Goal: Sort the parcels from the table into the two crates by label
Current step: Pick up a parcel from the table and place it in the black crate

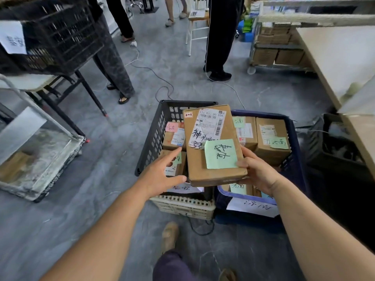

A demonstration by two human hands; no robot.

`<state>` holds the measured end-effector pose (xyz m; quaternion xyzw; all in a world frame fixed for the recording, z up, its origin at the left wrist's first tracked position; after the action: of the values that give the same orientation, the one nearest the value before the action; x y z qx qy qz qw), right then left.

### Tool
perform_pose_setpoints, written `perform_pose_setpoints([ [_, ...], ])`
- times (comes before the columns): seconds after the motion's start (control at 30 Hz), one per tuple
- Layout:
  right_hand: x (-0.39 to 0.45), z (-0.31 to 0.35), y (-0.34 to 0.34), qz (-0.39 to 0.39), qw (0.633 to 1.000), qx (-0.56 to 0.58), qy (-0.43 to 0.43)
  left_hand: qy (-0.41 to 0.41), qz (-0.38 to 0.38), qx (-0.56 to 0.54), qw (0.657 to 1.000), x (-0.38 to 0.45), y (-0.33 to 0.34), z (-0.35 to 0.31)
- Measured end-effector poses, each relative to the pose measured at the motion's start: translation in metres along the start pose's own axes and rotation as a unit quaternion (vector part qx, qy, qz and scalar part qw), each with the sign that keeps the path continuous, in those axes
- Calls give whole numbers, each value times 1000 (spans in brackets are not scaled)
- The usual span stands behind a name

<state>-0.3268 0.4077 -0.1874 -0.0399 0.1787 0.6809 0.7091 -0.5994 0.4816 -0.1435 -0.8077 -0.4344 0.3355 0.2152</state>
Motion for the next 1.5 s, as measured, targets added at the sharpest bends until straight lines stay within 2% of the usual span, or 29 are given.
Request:
perform_pose_setpoints([
  [0.43, 136, -43, 33, -74, 993, 52, 80, -41, 92, 1, 995, 143, -47, 82],
  [0.67, 179, -91, 35, -107, 984, 69, 126, -98, 155, -15, 983, 201, -23, 125],
  [0.9, 199, -123, 40, -110, 979, 95, 142, -153, 190, -59, 968, 234, 12, 144],
  [1.0, 205, -133, 40, -140, 974, 88, 158, -167, 191, -68, 965, 243, 28, 151],
  [1.13, 213, -135, 46, -189, 958, -78, 203, -170, 219, -58, 959, 251, 54, 158],
  [1.33, 234, -152, 57, -209, 877, -326, 283, -206, 238, -46, 948, 261, 94, 172],
  [1.43, 245, -166, 63, -176, 854, -387, 301, -221, 243, -48, 943, 268, 111, 182],
  [1.5, 253, -170, 61, -183, 847, -404, 292, -227, 242, -38, 943, 274, 120, 189],
])
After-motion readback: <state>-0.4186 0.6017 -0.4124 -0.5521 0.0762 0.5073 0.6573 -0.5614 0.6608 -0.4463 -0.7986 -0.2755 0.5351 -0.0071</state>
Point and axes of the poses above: each hand's wrist, its own x-axis towards the middle knuckle, its own y-axis out of the palm, z = x × y, the point moved 3 cm from there along x, towards the middle knuckle, and after that the axes turned 9 degrees about -y, right-handed, at the moved point
